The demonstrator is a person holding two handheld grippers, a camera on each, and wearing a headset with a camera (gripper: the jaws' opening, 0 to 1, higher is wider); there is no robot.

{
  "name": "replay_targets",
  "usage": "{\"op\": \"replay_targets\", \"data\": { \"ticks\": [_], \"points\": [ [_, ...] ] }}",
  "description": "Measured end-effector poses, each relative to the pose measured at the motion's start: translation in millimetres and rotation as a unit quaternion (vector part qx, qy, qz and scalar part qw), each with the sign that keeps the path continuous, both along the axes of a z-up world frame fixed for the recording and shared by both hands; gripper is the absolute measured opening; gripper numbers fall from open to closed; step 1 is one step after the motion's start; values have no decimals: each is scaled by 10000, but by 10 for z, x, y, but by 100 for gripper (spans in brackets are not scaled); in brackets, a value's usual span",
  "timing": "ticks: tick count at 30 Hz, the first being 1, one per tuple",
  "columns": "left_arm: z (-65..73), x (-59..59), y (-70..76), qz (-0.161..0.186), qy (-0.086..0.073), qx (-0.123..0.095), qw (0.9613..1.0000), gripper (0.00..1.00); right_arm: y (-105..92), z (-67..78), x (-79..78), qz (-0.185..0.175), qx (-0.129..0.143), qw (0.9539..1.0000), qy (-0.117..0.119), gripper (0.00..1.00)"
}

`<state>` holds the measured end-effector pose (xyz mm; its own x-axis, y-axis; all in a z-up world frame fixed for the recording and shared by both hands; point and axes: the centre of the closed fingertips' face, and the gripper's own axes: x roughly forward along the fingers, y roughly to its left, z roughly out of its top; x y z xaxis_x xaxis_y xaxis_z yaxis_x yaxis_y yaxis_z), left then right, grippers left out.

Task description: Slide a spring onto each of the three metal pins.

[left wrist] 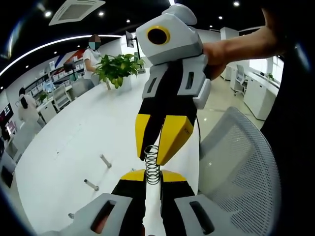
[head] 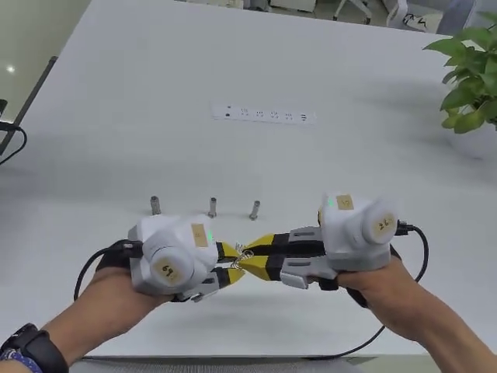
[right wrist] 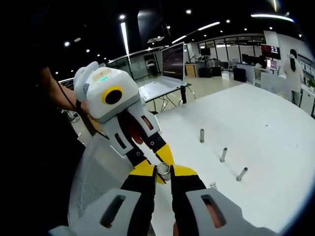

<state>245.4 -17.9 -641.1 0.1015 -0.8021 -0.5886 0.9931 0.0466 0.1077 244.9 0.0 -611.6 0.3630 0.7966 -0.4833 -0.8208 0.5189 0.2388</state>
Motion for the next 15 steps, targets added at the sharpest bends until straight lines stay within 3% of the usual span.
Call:
{"op": "replay_targets", "data": {
  "ticks": [9, 15],
  "points": [
    [-8, -5, 4, 80, 57, -21, 9999, 2, -9, 19, -4, 231, -175, 9996, -26, 14],
    [-9, -10, -20, 102, 72, -53, 9999, 2, -50, -1, -11, 604, -642, 9960, -130, 19]
  ]
}}
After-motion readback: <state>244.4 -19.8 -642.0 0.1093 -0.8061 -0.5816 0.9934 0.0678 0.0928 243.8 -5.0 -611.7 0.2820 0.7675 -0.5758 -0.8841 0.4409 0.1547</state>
